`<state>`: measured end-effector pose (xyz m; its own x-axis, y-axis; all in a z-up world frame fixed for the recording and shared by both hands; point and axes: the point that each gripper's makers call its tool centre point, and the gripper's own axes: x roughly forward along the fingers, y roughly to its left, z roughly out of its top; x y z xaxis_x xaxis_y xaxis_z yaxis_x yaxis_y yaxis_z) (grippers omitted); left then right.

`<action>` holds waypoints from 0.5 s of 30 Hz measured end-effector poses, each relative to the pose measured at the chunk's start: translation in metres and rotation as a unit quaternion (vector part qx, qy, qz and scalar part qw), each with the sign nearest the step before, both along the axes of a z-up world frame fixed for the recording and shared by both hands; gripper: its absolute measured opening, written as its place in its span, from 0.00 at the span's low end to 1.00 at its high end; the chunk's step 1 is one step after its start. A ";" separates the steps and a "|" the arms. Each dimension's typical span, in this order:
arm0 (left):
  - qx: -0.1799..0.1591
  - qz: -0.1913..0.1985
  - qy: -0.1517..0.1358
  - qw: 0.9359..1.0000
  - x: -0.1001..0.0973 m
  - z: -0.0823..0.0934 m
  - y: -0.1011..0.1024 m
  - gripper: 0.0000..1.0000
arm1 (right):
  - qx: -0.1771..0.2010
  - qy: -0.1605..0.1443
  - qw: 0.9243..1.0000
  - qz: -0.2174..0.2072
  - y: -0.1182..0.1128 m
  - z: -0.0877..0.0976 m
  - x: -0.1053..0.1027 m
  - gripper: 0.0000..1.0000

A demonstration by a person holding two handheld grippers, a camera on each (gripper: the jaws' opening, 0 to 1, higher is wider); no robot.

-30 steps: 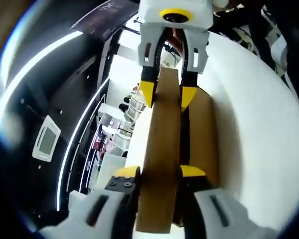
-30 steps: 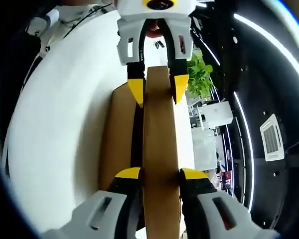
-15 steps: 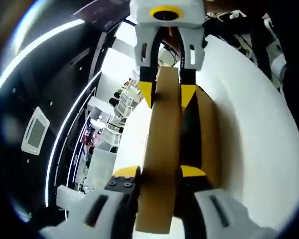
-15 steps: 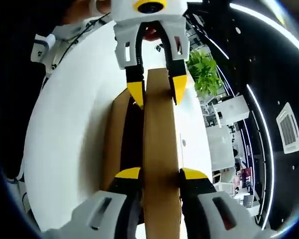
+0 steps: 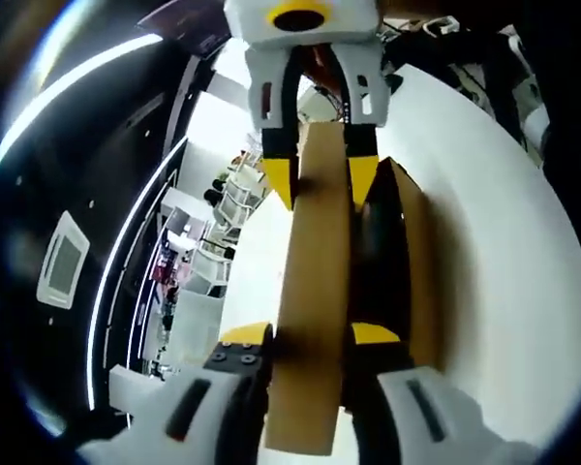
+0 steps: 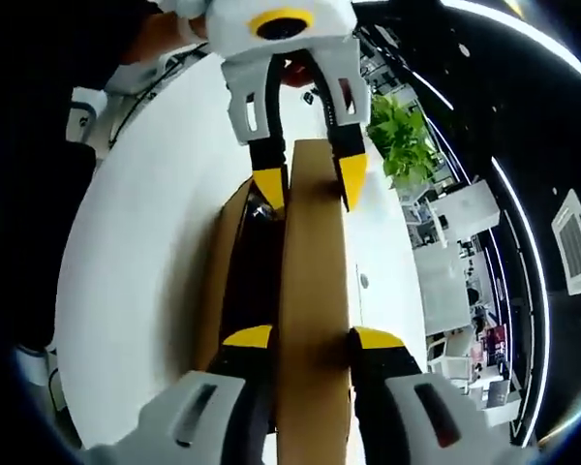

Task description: Operate the shoe box by opening the lid, removing the specified soft item, and placing it in the target area until the item is outside and the box remains undamaged.

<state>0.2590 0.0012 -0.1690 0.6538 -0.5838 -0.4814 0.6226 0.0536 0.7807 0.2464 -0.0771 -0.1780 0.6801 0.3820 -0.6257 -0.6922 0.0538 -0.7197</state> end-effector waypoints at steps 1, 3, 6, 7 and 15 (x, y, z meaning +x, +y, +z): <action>-0.002 -0.001 0.002 1.000 0.000 0.000 0.000 0.30 | -0.001 -0.001 1.000 -0.001 0.002 0.000 0.001 0.30; -0.004 -0.002 0.004 1.000 0.000 0.000 0.000 0.30 | -0.004 0.001 1.000 -0.002 0.004 -0.001 0.003 0.31; 0.000 -0.002 0.001 1.000 0.000 0.001 0.000 0.30 | -0.006 0.009 1.000 -0.004 0.003 0.000 0.004 0.30; -0.001 -0.003 0.001 1.000 0.000 0.001 0.000 0.30 | -0.007 0.011 1.000 -0.003 0.003 0.001 0.004 0.30; -0.009 -0.009 -0.012 1.000 0.007 0.006 -0.001 0.31 | 0.003 0.026 1.000 -0.005 0.003 0.006 0.008 0.30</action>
